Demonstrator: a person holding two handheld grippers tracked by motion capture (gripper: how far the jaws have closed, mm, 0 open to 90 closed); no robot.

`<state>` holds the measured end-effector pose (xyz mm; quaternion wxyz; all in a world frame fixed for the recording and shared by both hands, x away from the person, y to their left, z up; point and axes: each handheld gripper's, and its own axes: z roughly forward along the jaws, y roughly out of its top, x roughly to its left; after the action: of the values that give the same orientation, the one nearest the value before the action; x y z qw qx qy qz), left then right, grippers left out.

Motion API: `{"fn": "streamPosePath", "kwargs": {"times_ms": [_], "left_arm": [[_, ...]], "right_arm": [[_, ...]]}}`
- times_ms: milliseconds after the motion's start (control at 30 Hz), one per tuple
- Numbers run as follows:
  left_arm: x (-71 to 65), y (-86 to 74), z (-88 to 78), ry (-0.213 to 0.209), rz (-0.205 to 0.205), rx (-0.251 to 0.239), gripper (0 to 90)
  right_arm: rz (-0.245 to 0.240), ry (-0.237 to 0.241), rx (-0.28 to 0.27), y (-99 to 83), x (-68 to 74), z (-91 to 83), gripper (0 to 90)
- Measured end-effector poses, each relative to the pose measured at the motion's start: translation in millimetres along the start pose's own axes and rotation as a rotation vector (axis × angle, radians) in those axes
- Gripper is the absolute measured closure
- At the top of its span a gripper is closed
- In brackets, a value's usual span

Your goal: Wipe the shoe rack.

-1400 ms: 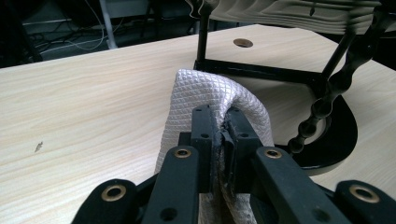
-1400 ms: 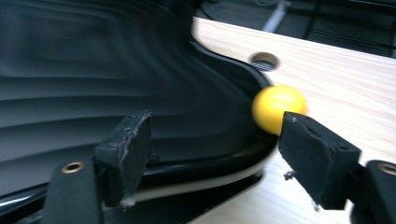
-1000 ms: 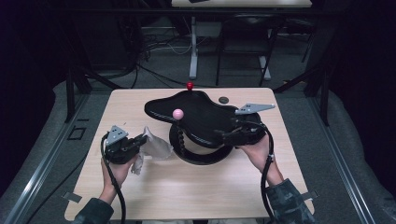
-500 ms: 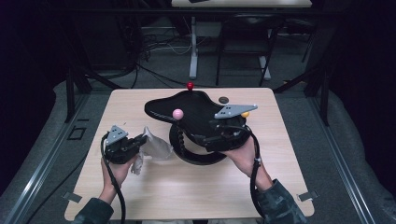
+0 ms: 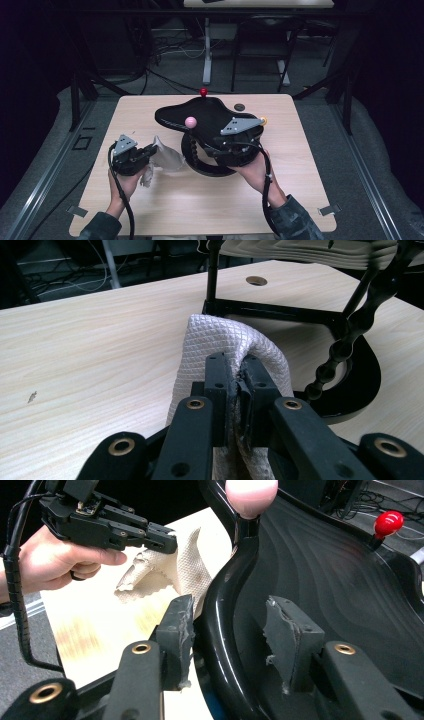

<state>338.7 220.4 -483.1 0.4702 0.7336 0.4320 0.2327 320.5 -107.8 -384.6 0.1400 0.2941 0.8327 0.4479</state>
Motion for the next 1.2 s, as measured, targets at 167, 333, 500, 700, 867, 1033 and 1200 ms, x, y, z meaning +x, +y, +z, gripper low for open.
{"fn": "streamPosePath", "kwargs": {"times_ms": [167, 333, 500, 700, 867, 1033, 1200], "left_arm": [[0.8, -0.2, -0.7, 0.002, -0.001, 0.001, 83.6], [0.5, -0.5, -0.2, 0.003, -0.001, -0.001, 83.6], [0.1, -0.8, 0.3, 0.004, 0.000, -0.001, 83.6], [0.2, -0.8, 0.0, 0.006, -0.004, -0.002, 83.6], [0.5, -0.7, -0.3, 0.005, -0.004, -0.001, 83.6], [1.6, -0.9, -0.8, 0.005, -0.005, -0.001, 83.6], [1.2, -0.3, -0.8, 0.007, -0.005, 0.001, 83.6]], "right_arm": [[-0.005, -0.019, 0.005, -2.1, -3.5, -4.4, 55.1], [0.009, -0.043, 0.006, -7.4, -11.7, -13.1, 54.4], [0.030, -0.086, 0.011, -15.3, -25.3, -28.4, 54.0], [0.054, -0.132, 0.010, -21.6, -38.0, -40.6, 53.5], [0.085, -0.147, 0.003, -25.0, -49.6, -49.1, 52.6], [0.102, -0.168, 0.000, -26.2, -54.9, -54.0, 52.6], [0.097, -0.196, -0.024, -22.3, -49.0, -47.5, 53.0]]}}
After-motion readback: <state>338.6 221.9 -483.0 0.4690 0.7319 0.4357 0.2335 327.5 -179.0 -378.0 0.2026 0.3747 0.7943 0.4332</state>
